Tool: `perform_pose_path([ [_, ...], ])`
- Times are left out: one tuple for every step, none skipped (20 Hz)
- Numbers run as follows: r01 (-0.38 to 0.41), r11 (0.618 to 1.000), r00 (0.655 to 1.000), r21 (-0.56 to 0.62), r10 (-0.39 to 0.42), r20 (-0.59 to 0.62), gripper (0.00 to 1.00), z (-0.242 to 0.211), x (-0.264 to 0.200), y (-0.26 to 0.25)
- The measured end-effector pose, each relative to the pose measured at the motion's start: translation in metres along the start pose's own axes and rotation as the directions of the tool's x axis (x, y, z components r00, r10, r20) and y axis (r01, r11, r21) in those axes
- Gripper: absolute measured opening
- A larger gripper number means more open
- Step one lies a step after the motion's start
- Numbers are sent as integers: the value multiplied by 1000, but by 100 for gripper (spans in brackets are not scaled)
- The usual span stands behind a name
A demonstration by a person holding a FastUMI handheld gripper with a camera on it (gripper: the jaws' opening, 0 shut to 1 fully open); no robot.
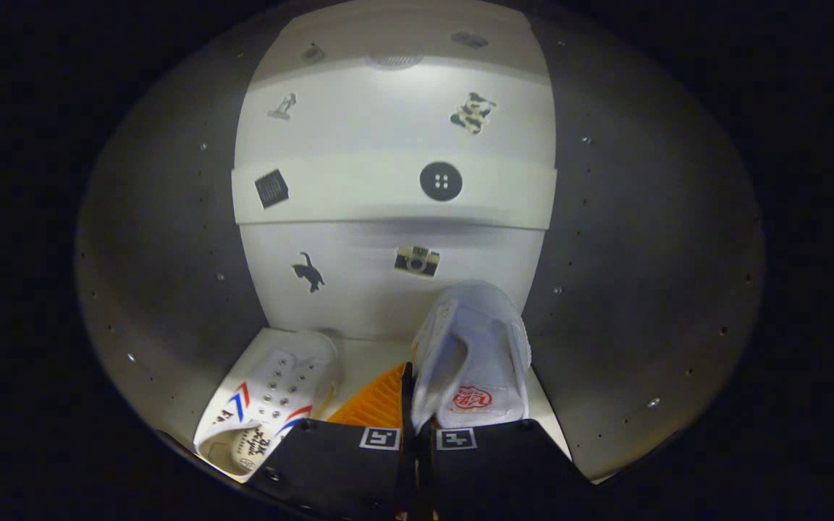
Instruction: Open the shoe cabinet door, grab the shoes and put them into the shoe cabinet, then close the shoe cabinet door.
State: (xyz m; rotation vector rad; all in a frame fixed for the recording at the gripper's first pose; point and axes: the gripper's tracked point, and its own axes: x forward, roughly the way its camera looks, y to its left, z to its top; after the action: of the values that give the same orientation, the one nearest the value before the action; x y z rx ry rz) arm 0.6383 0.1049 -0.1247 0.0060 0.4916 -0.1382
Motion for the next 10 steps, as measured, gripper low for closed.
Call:
perform_pose_path([
  [-12,1000,1000,13,12,-9,4,-3,4,3],
  [-18,999,1000,38,19,-22,5,-6,11,5],
  [-27,998,999,64,30,-44,7,-9,13,7],
  [-24,996,997,81,29,-66,8,-15,15,7],
  [-49,994,995,99,57,-77,9,-19,17,13],
  [-46,994,995,101,54,-82,13,-22,18,14],
  [-37,996,997,87,43,-67,11,-21,17,14],
  [-23,997,998,68,28,-63,12,-21,18,12],
  [-22,998,998,57,26,-66,13,-23,16,14],
  [-28,999,998,45,30,-59,13,-23,12,16],
])
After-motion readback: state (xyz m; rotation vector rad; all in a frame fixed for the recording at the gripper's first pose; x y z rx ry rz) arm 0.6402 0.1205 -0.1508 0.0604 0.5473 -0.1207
